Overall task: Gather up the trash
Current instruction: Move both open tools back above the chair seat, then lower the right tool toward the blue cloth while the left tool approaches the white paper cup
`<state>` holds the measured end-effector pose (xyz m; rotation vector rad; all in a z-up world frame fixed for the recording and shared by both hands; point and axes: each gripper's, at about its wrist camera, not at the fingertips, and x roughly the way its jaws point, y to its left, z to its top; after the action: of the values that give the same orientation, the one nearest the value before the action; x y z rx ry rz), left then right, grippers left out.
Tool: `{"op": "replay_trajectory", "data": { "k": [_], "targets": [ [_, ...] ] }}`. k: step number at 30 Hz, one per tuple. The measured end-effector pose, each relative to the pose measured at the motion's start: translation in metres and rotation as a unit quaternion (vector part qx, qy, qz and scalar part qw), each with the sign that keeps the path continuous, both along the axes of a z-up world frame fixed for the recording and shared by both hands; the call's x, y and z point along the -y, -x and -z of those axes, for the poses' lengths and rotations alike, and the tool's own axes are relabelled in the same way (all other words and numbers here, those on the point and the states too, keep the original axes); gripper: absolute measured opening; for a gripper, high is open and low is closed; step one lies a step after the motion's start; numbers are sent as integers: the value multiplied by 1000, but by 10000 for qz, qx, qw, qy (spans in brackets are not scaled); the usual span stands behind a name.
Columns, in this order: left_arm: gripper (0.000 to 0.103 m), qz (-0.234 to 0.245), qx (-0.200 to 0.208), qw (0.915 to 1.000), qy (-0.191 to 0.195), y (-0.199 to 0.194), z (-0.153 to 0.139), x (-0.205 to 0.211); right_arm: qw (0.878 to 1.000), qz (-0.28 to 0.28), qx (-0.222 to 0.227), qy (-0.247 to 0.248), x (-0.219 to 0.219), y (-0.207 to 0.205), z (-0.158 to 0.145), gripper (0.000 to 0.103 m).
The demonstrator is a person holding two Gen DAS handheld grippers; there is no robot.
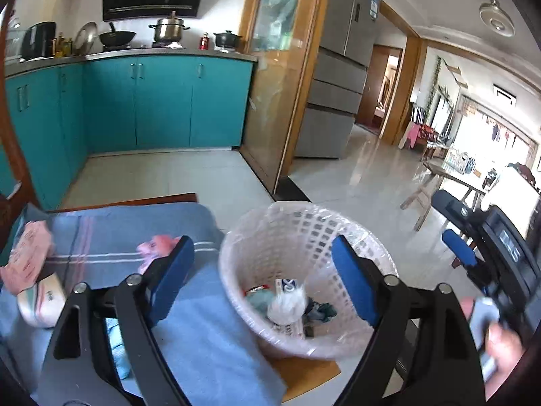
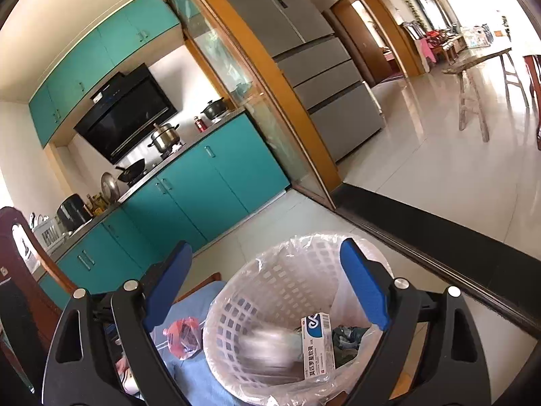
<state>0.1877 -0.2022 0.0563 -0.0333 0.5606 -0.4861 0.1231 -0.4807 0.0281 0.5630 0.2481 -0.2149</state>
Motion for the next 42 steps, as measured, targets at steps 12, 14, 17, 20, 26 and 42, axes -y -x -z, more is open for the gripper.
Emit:
{"op": "replay_trajectory", "data": {
  "k": [12,14,17,20,26,42],
  "targets": [
    [97,-1790,427,9819,-447,83,14,-178,9847,-1319,-517,1017,-101,-17,4,88],
    [97,-1927,173,9804,-372,84,22,-194,9786,-1544,-569,1232,-125,-14,7,89],
    [97,-1934,26,9802,-419,80,31,-199,9662,-1916,-680,1584,-160,-12,12,89],
    [97,-1949,-60,9793,-536,77,36,-201,9588,-2096,-735,1770,-181,-11,18,89],
    [97,-1972,-76,9793,-447,83,34,-203,9572,-2094,-843,1809,-188,-16,22,89],
    [97,-1946,-165,9797,-454,79,35,-200,9546,-2098,-1004,1860,-187,-18,32,89]
  ]
}}
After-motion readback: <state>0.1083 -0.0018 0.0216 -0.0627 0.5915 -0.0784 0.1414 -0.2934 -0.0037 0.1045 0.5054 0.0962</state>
